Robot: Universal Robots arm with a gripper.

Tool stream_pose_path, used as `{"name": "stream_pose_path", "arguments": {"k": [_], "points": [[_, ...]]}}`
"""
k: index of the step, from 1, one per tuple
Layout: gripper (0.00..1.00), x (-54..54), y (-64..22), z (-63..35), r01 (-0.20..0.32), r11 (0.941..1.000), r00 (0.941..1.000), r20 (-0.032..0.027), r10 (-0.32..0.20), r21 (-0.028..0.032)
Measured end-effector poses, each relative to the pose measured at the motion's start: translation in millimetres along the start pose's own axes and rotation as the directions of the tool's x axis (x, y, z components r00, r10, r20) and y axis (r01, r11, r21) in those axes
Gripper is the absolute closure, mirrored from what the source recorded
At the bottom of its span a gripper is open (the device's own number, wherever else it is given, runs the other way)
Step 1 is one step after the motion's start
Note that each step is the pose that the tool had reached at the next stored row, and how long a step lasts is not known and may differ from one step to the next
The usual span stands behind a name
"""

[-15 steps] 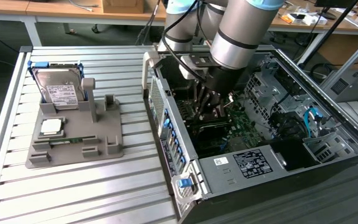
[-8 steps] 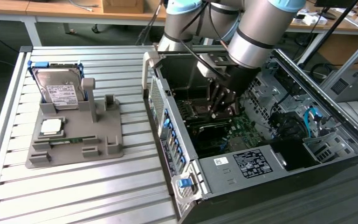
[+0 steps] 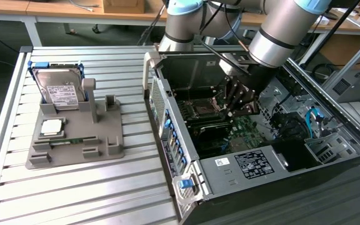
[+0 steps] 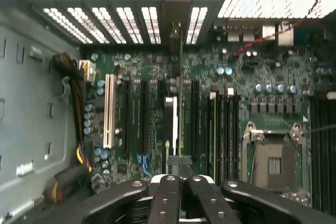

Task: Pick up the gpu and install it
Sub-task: 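Press down on the gpu until it lock into place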

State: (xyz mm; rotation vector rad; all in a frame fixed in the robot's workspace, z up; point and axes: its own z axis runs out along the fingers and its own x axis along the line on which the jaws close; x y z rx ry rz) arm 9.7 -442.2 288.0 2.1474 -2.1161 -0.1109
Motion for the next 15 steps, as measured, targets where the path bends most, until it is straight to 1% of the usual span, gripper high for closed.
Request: {"name": "stream_pose_path", "arguments": {"k": [1,2,3,5,15], "points": [[0.89,0.1,-4.6,-0.6,0.0,1.0,1.0,0.0001,0.0,-0.0015],[0.89,0.2,-12.3,-1.7,0.0,1.0,1.0,0.0002,0.0,-0.0041],[0.89,0.3,-17.6,-2.5,0.0,1.0,1.0,0.0001,0.0,-0.006],[0.89,0.4,-24.2,-3.4,0.0,1.0,1.0,0.0,0.0,-0.0083],[0.89,0.4,-25.1,-3.5,0.0,1.0,1.0,0.0001,0.0,-0.0086]]}}
